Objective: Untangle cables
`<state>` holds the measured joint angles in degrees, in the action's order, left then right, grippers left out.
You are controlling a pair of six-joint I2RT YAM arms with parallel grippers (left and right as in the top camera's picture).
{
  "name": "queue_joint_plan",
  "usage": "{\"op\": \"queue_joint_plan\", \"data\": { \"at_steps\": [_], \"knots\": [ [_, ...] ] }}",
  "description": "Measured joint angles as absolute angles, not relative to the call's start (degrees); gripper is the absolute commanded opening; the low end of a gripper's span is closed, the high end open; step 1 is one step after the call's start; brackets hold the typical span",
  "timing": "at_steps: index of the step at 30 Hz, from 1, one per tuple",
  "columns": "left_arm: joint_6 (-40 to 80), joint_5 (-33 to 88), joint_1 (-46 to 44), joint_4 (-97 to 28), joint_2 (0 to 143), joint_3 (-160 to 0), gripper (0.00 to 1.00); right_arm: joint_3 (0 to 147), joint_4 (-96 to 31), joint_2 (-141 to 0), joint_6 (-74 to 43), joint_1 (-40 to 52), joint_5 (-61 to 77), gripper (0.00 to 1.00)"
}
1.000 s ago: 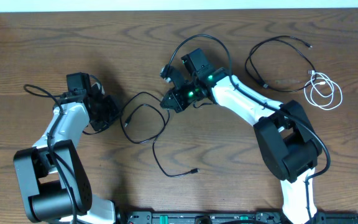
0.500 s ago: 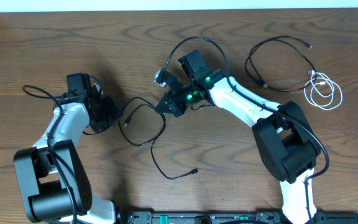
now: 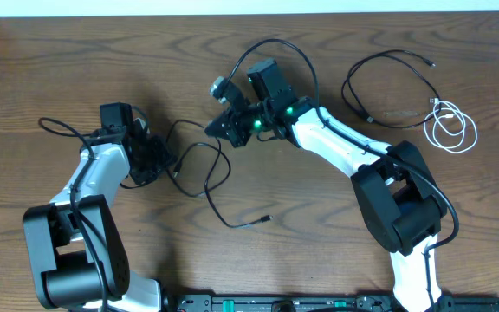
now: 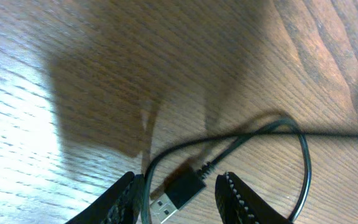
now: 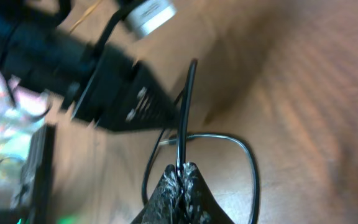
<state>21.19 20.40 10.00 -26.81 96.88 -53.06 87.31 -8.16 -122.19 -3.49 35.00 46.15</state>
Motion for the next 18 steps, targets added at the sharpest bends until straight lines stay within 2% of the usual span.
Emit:
{"op": "queue_joint_plan", "data": {
  "at_steps": [12,18],
  "knots": [
    [21.2,20.4,9.8,-26.6,96.9,-53.1,0.42,87.3,-0.4,-122.2,-27.9,35.0,29.8,0.01],
    [21.2,20.4,9.8,-26.6,96.9,-53.1,0.43,87.3,-0.3,-122.2,-34.0,35.2,18.5,0.01]
  ]
}}
